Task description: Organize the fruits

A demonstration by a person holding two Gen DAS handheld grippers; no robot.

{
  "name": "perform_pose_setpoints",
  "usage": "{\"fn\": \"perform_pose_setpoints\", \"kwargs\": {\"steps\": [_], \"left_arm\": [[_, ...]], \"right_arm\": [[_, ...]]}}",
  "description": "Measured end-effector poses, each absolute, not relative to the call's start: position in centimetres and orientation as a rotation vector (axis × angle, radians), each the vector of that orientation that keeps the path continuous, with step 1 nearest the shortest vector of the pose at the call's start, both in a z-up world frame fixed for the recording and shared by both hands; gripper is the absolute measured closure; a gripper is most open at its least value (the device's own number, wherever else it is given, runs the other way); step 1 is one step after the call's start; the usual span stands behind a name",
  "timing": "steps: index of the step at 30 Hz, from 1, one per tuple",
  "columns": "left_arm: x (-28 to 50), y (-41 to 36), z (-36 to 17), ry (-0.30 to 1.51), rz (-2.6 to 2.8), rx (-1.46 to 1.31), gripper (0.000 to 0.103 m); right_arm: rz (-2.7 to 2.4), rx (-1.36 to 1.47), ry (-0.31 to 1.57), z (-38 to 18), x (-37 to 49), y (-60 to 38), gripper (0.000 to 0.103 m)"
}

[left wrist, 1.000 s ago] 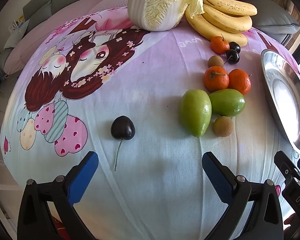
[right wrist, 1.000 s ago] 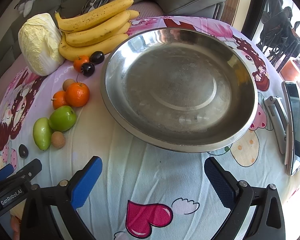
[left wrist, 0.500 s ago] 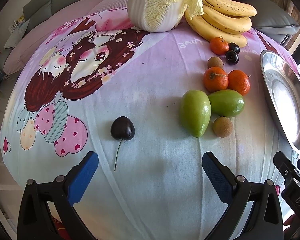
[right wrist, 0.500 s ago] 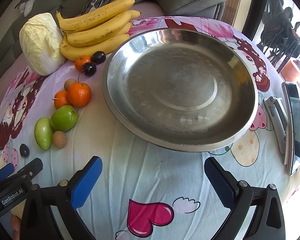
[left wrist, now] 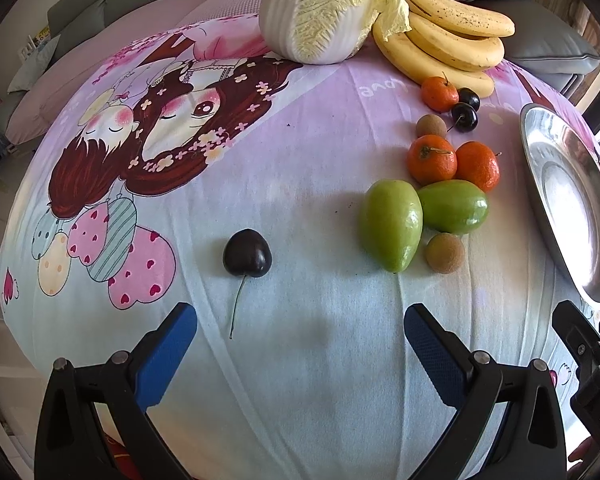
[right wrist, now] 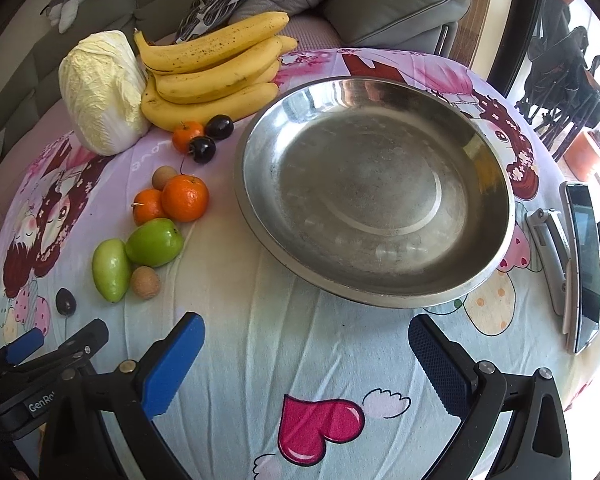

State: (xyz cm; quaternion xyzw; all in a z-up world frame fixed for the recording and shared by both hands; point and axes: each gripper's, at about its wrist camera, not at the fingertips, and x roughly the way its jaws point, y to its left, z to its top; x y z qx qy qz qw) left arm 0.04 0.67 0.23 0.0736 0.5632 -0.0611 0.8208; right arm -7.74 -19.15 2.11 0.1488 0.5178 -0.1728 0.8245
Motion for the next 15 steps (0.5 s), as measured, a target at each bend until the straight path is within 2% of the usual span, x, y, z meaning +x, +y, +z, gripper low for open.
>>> {"fn": "perform_pose_setpoints", "kwargs": {"steps": [15], "left_arm": [[2.3,3.2,1.7,1.223,-0.132,0.107,0.000]], "right_arm": [[-0.192,0.398,1.126,2.9,-4.7,-17.3,0.000]]}}
